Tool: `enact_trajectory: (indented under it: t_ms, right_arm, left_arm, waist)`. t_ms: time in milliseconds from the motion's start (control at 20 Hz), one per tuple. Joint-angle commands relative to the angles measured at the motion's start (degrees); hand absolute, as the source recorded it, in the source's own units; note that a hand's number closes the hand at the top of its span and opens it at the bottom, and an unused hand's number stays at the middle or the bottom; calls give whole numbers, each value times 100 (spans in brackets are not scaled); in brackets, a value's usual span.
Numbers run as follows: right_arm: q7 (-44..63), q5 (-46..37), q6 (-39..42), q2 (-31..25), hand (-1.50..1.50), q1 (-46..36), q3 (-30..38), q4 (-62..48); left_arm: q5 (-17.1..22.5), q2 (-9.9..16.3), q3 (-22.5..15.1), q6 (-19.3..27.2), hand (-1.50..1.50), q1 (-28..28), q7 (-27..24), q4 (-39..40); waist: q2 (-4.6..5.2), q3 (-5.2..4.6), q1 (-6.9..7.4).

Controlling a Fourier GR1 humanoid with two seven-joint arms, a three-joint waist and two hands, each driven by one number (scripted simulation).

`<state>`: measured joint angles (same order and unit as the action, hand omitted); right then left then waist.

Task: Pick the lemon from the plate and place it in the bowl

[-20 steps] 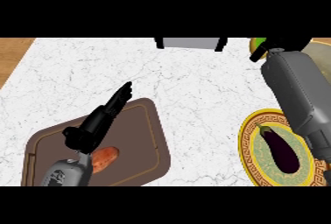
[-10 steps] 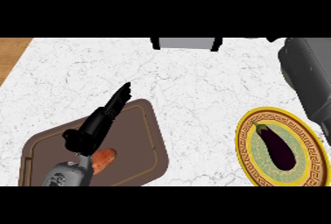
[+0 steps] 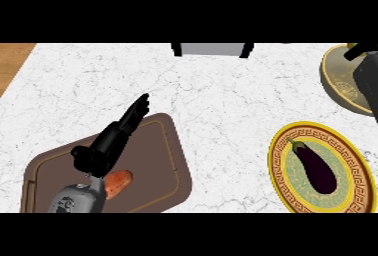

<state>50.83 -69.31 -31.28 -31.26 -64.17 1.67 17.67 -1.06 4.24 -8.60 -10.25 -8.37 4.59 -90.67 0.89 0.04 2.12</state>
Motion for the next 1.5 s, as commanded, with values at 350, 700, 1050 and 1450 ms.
enact_trajectory:
  t_ms: [350,700,1050,1450]
  right_arm:
    - [-1187,1464,721,-445,150,373,1424,-867]
    - [-2622,1967,472,-727,-150,682,1882,-590]
    - [-2883,2338,-1004,-787,-150,873,2370,-281]
    - [-3257,3261,-1457,-916,-150,1340,3129,284]
  left_arm:
    - [-175,-107,-105,113,0,46,-91,-44]
    - [4,-13,-8,-34,0,36,197,-296]
    - [11,-44,103,-25,0,-276,217,-5]
    - [-12,52,174,-52,0,121,42,-105]
  waist:
    - [52,26,50]
    - [28,20,66]
    - [36,22,35]
    - [-76,3,-160]
